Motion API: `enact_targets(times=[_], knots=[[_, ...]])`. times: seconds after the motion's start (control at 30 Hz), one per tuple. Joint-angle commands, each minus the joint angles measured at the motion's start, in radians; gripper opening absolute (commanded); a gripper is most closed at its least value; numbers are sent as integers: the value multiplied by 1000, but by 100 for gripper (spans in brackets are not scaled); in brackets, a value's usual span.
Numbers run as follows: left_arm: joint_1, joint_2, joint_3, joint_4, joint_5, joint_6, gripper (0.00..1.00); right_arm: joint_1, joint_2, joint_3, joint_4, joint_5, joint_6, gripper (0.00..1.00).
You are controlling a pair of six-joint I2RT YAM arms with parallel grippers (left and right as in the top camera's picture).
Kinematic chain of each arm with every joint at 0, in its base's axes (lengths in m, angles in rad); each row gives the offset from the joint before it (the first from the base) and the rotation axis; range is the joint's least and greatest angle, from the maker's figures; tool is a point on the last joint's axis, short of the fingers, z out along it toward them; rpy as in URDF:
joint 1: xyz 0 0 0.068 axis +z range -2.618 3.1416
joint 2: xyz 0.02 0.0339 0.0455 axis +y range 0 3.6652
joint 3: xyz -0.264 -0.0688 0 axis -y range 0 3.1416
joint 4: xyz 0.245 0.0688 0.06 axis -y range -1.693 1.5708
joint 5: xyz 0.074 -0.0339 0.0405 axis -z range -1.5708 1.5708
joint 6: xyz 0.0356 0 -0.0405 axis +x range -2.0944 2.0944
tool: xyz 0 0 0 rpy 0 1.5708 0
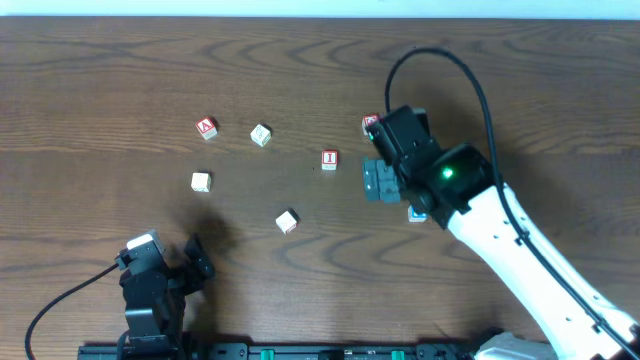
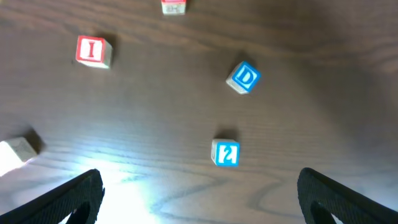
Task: Spell out Ai2
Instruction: 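Move right gripper to blue '2' block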
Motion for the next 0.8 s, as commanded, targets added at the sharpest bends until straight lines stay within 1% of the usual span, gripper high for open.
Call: enact_targets(times=[0.0, 0.1, 0.17, 0.37, 0.63, 0.77], knots=[[-3, -6, -11, -2, 0, 8, 95, -7, -49, -78, 29, 4, 41, 99], [-3, -6, -11, -2, 0, 8, 95, -11, -69, -154, 69, -5, 62, 97], [-3, -6, -11, -2, 0, 8, 95, -17, -74, -201, 101, -21, 67, 94], [-3, -6, -11, -2, 0, 8, 95, -69, -74, -326, 196, -101, 80, 93], [-3, -6, -11, -2, 0, 8, 95, -167, -74, -438, 294, -175, 83, 89], [-3, -6, -11, -2, 0, 8, 95, -190, -71, -483, 343, -182, 82, 84]])
